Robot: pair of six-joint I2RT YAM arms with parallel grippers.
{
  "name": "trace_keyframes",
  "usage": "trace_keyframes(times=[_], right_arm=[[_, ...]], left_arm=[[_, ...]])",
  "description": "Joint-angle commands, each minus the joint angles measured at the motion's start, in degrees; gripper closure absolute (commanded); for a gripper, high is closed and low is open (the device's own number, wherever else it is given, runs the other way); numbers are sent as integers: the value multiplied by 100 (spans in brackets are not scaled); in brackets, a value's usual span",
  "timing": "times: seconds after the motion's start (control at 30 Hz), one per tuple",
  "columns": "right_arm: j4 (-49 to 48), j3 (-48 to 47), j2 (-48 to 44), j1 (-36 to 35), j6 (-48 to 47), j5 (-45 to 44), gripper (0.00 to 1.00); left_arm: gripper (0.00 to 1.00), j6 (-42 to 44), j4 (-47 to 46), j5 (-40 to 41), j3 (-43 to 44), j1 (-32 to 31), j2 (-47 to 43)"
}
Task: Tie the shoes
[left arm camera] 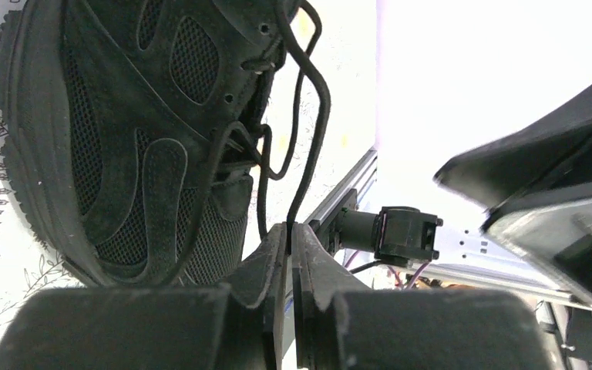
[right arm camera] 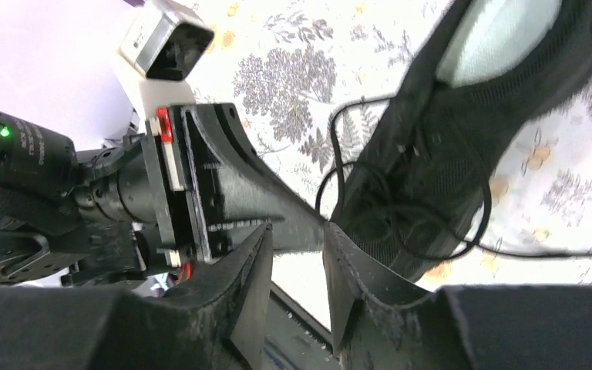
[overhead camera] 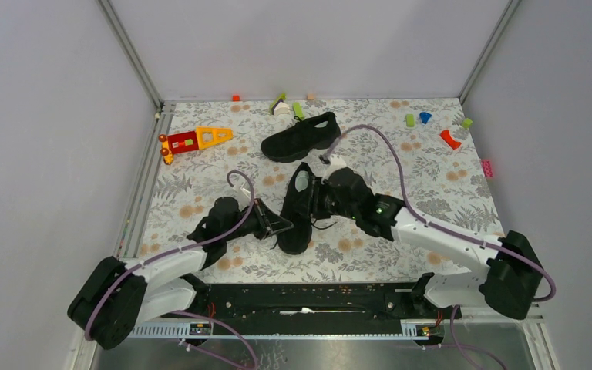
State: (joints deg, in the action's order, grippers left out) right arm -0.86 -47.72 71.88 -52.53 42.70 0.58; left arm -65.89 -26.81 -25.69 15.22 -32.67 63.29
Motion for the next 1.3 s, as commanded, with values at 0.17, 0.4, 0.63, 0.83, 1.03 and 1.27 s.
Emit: trace_keyframes(times=[0.17,0.4,0.63,0.83,1.03,1.27], right_arm=[[1962,-1679,1119,-45,-1957,75,66],[2253,-2035,1629,-55,-2425,376,67],[2483,-2419,2056,-76,-2630,349,65],[2824,-2910,2463,-190,-2785,43,63],[3230,-3404,2953,-319,-2916,-178,60],[3756,-3921,3431,-524,-2974,-793,59]], left_arm=[[94,693,1176,172,199,116,-886],[95,646,947,14,149,223,-658],[95,560,659,-154,165,291,-440],[95,559,651,-148,150,354,-474],[95,524,591,-236,156,451,-475],[95,500,517,-260,152,507,-433]])
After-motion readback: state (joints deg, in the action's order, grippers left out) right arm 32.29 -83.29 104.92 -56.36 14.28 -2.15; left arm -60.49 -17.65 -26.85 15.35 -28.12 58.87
